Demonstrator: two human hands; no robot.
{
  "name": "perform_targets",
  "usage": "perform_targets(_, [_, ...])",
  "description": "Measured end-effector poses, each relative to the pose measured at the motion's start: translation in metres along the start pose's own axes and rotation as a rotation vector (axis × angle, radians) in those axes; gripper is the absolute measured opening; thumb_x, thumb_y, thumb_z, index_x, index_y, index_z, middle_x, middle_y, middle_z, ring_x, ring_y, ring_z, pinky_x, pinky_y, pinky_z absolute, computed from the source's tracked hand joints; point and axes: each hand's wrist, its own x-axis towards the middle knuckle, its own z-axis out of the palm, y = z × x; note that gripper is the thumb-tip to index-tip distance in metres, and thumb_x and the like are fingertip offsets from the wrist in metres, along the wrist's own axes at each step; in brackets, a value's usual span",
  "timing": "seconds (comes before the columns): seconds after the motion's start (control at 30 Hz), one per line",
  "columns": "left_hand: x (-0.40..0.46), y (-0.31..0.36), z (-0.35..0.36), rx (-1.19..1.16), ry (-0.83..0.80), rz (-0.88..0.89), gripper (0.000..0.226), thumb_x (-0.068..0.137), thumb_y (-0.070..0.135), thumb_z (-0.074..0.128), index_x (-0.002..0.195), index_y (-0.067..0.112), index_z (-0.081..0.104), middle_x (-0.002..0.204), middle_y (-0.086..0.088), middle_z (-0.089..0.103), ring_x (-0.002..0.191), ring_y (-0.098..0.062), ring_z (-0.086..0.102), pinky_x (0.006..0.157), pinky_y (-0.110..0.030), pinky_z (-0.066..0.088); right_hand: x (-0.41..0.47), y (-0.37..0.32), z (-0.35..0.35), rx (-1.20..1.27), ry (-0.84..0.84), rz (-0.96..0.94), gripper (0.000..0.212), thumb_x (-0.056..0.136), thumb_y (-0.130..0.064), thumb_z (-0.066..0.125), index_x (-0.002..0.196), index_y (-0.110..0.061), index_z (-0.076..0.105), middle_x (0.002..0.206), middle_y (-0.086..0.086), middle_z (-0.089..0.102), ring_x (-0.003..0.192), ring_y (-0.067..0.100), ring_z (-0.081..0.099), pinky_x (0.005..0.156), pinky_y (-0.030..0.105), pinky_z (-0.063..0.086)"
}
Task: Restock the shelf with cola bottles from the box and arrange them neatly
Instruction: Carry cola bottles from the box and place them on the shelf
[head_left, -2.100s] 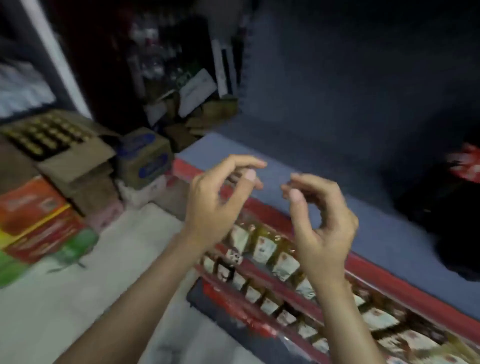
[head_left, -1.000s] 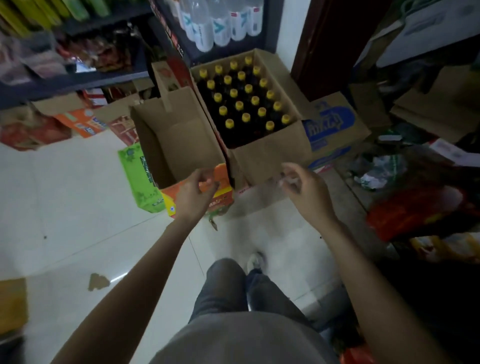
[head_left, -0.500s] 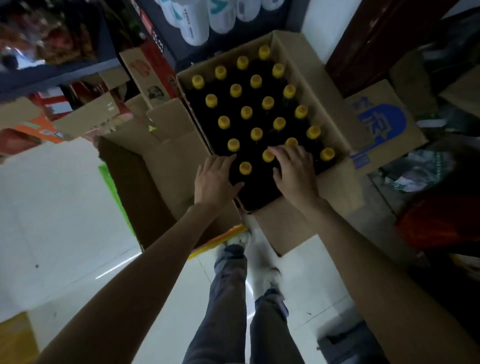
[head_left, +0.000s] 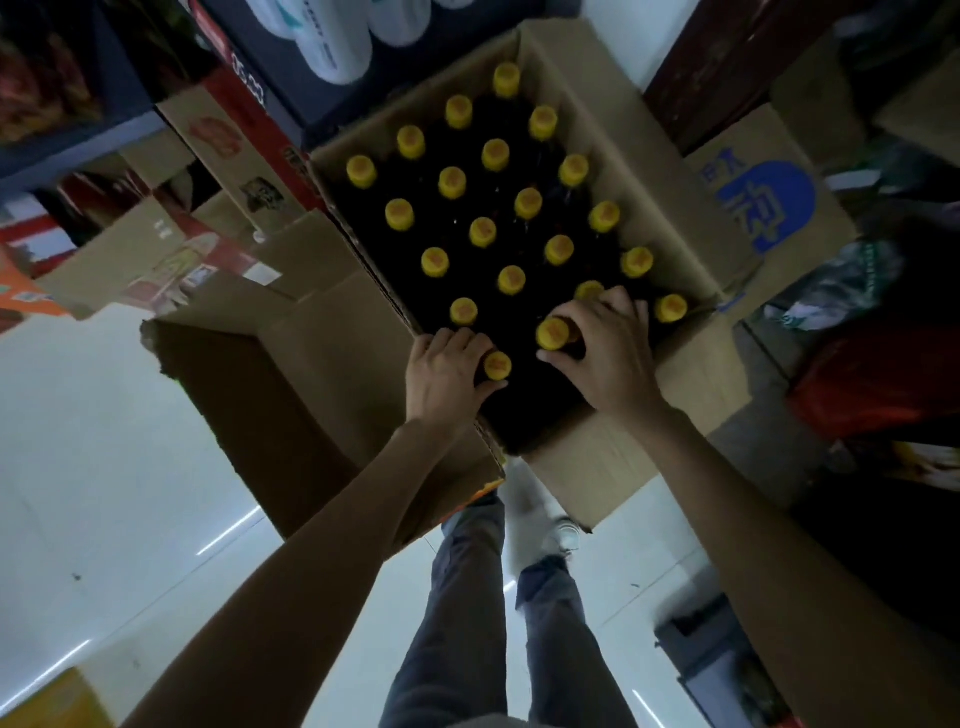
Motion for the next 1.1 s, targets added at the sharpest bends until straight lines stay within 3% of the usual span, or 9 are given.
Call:
perform_targets(0.13, [-0.007,0.007,-0.027,-0.334,0.117,-0.025,0.039,0.076,0.049,0.067,0.094,0.015,0.062,0.094,0.000,0.062,0.087,-0.017,0.054,0.070,-0.027,0.043,-0.023,-0.028,-0.052,0.333,0.176,0.223,0.039,0.075,-0.042,0.068,0.098,-0.011,0.064,0.095,-0.006,0.058,0.098,0.014,0.039,0.081,0.026,0.032])
perform_targets(0.23, [-0.015,0.027,-0.071,-0.650,0.173,0.030,0.032,0.077,0.038,0.069,0.101,0.019,0.059,0.106,0.012,0.057,0.101,-0.007,0.055,0.081,-0.023,0.046,-0.044,-0.051,-0.094,0.576,0.264,0.296,0.030,0.076,-0.037,0.069,0.100,-0.022,0.059,0.115,-0.007,0.053,0.114,0.015,0.046,0.096,0.018,0.035])
perform_targets(0.37, [-0.029,0.073,-0.137,-0.961,0.142,0.179,0.032,0.083,0.028,0.066,0.109,0.039,0.052,0.117,0.021,0.060,0.121,-0.011,0.056,0.096,-0.020,0.043,-0.076,-0.078,-0.140,1.044,0.403,0.303,0.030,0.082,-0.030,0.072,0.105,-0.039,0.053,0.127,-0.001,0.060,0.124,0.016,0.053,0.099,0.039,0.044])
perform_targets(0.47, [-0.032,0.103,-0.169,-0.988,0.164,0.290,0.027,0.091,0.037,0.057,0.116,0.045,0.049,0.117,0.015,0.061,0.110,-0.003,0.058,0.089,-0.015,0.044,-0.105,-0.090,-0.166,1.063,0.547,0.340,0.026,0.085,-0.035,0.069,0.103,-0.040,0.051,0.116,-0.001,0.066,0.111,0.021,0.060,0.091,0.036,0.048])
perform_targets(0.53, [-0.036,0.122,-0.179,-1.011,0.119,0.315,0.024,0.092,0.029,0.053,0.115,0.027,0.053,0.111,0.025,0.060,0.104,0.004,0.057,0.087,-0.012,0.042,-0.131,-0.094,-0.179,1.029,0.637,0.404,0.025,0.085,-0.039,0.069,0.102,-0.035,0.052,0.112,0.005,0.067,0.105,0.026,0.062,0.088,0.034,0.049])
perform_targets(0.6, [-0.047,0.143,-0.183,-1.038,0.049,0.365,0.026,0.092,0.027,0.049,0.113,0.011,0.052,0.108,0.025,0.060,0.105,-0.002,0.058,0.090,-0.018,0.044,-0.165,-0.096,-0.187,0.957,0.713,0.450,0.025,0.084,-0.030,0.070,0.099,-0.030,0.051,0.105,-0.010,0.068,0.097,0.009,0.064,0.082,0.020,0.047])
perform_targets(0.77, [-0.104,0.204,-0.172,-1.007,-0.098,0.508,0.021,0.096,0.040,0.044,0.113,0.030,0.049,0.108,0.030,0.058,0.105,0.006,0.055,0.092,-0.013,0.039,-0.274,-0.103,-0.199,0.826,0.833,0.561,0.023,0.081,-0.035,0.064,0.100,-0.029,0.052,0.100,-0.015,0.067,0.093,0.006,0.061,0.082,0.017,0.045])
perform_targets(0.97, [-0.224,0.276,-0.142,-1.015,-0.248,0.665,0.027,0.095,0.046,0.045,0.109,0.025,0.052,0.105,0.038,0.056,0.101,0.016,0.052,0.088,-0.006,0.037,-0.445,-0.118,-0.200,0.677,0.935,0.724,0.016,0.086,-0.040,0.060,0.099,-0.044,0.052,0.096,-0.019,0.065,0.094,0.006,0.061,0.084,0.022,0.046])
perform_targets(1.1, [-0.313,0.324,-0.119,-1.051,-0.371,0.730,0.038,0.093,0.055,0.043,0.106,0.021,0.051,0.102,0.031,0.061,0.100,0.007,0.057,0.089,-0.016,0.041,-0.560,-0.137,-0.201,0.626,1.012,0.806,0.013,0.092,-0.031,0.054,0.102,-0.034,0.048,0.091,-0.030,0.059,0.086,-0.007,0.054,0.080,0.011,0.040])
